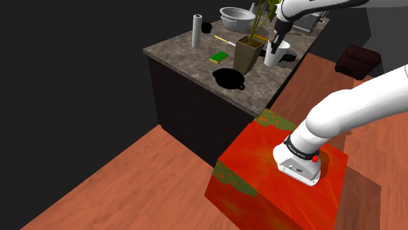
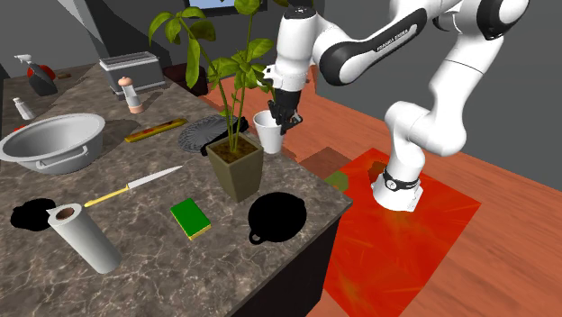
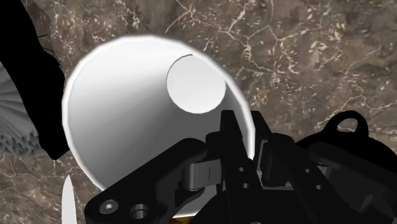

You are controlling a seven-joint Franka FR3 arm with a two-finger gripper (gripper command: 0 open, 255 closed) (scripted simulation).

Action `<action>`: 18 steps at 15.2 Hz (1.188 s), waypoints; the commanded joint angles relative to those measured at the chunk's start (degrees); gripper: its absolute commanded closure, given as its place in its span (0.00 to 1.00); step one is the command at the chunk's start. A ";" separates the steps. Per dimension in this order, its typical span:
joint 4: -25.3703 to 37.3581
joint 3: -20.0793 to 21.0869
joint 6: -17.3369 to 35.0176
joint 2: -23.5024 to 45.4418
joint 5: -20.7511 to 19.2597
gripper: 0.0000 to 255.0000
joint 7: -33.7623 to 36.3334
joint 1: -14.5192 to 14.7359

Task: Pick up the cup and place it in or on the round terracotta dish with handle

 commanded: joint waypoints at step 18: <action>16.98 16.70 -11.23 11.25 8.13 1.00 20.69 10.69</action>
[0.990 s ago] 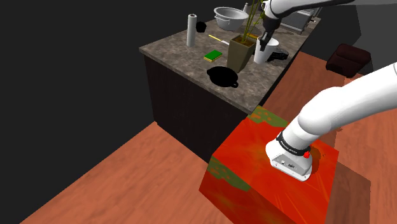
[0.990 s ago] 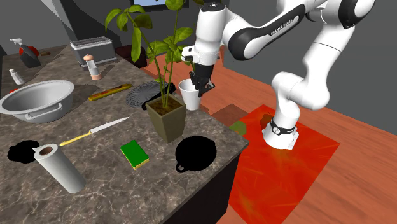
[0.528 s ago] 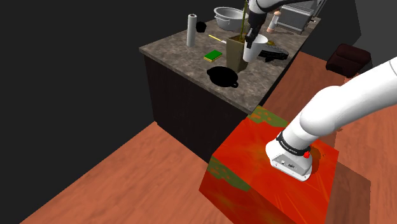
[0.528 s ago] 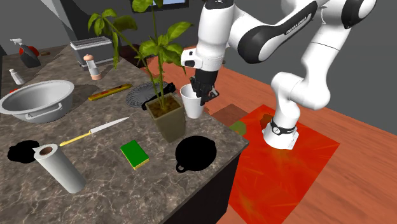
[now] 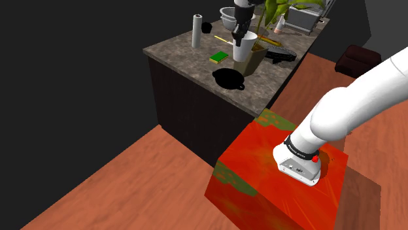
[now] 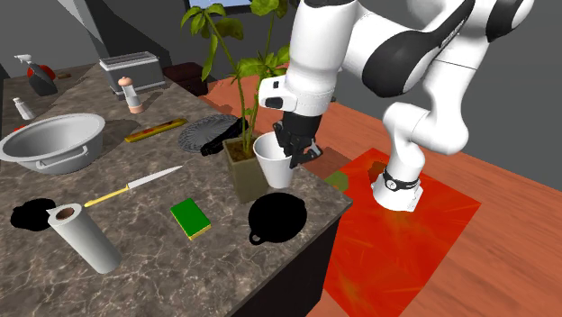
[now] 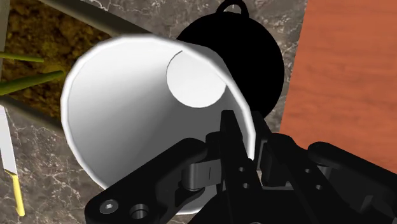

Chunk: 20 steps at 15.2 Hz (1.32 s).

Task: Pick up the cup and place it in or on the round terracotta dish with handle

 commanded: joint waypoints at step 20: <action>-8.50 0.75 13.44 5.57 -0.83 1.00 4.55 0.45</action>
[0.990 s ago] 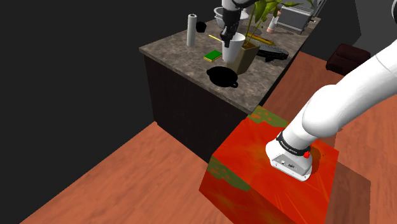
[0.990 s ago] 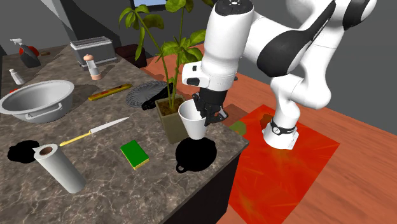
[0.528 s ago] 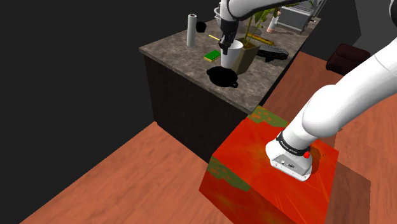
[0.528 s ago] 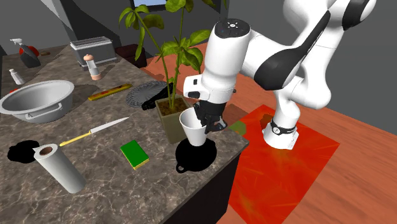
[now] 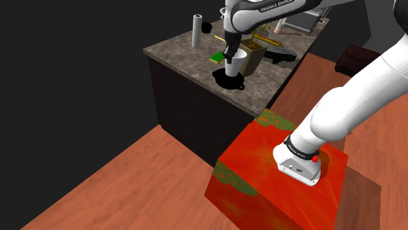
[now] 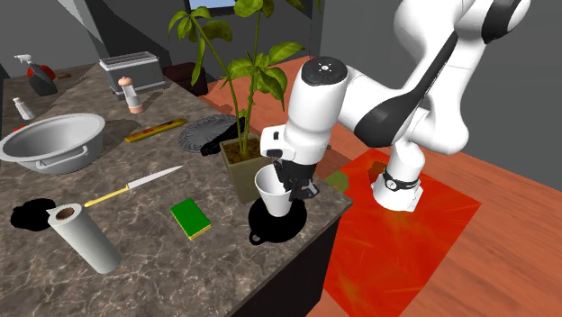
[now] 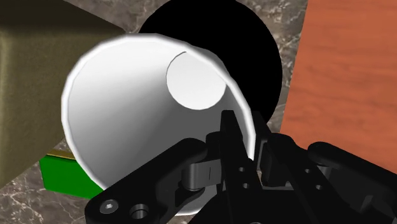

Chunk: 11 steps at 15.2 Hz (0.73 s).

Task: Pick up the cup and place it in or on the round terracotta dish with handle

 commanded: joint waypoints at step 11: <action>-1.66 -0.07 2.65 0.99 -0.33 0.00 0.59 -0.09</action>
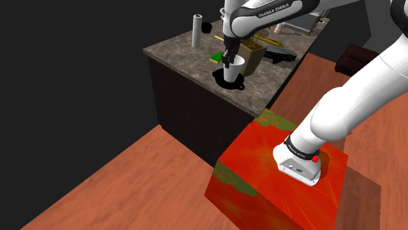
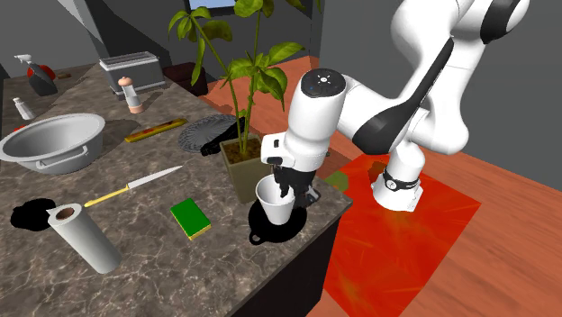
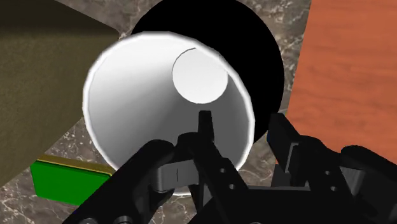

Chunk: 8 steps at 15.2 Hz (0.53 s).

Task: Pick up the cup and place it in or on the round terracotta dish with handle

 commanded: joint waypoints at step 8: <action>3.70 0.69 -5.83 -2.05 0.81 0.00 -0.37 0.59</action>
